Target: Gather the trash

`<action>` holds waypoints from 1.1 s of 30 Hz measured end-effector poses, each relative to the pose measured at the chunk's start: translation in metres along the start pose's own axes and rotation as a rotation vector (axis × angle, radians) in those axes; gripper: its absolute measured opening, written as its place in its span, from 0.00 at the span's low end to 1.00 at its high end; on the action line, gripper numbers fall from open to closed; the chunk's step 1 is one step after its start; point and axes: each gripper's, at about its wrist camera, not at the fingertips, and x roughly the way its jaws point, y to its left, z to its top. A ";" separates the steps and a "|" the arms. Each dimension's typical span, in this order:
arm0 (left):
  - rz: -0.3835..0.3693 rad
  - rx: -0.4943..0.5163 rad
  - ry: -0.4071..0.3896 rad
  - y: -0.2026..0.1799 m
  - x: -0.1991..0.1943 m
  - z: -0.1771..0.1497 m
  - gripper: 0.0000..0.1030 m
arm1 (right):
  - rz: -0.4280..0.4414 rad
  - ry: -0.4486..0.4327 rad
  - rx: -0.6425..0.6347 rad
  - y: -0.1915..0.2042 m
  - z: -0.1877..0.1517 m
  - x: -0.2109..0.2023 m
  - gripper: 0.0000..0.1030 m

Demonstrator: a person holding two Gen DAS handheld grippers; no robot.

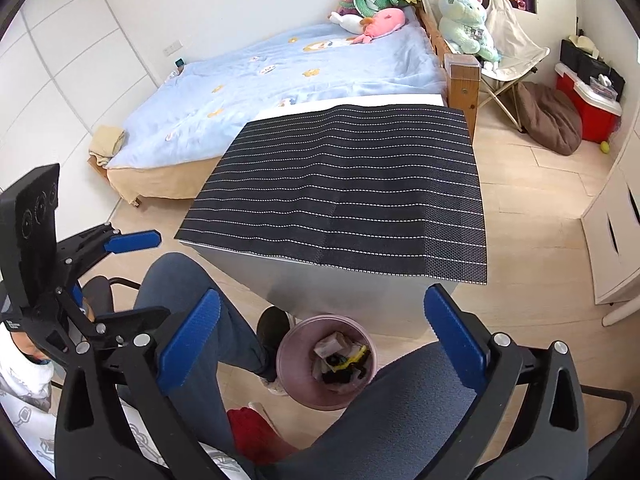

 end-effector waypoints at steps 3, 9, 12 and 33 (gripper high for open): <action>0.020 -0.023 -0.018 0.008 -0.003 0.001 0.93 | 0.001 -0.007 -0.005 0.003 0.002 0.000 0.97; 0.045 -0.051 -0.071 0.023 -0.015 0.011 0.93 | -0.042 -0.041 -0.022 0.008 0.016 -0.003 0.97; 0.063 -0.070 -0.093 0.031 -0.019 0.017 0.93 | -0.067 -0.059 -0.041 0.013 0.024 -0.004 0.97; 0.134 -0.134 -0.207 0.058 -0.037 0.062 0.94 | -0.066 -0.180 -0.111 0.034 0.090 -0.018 0.97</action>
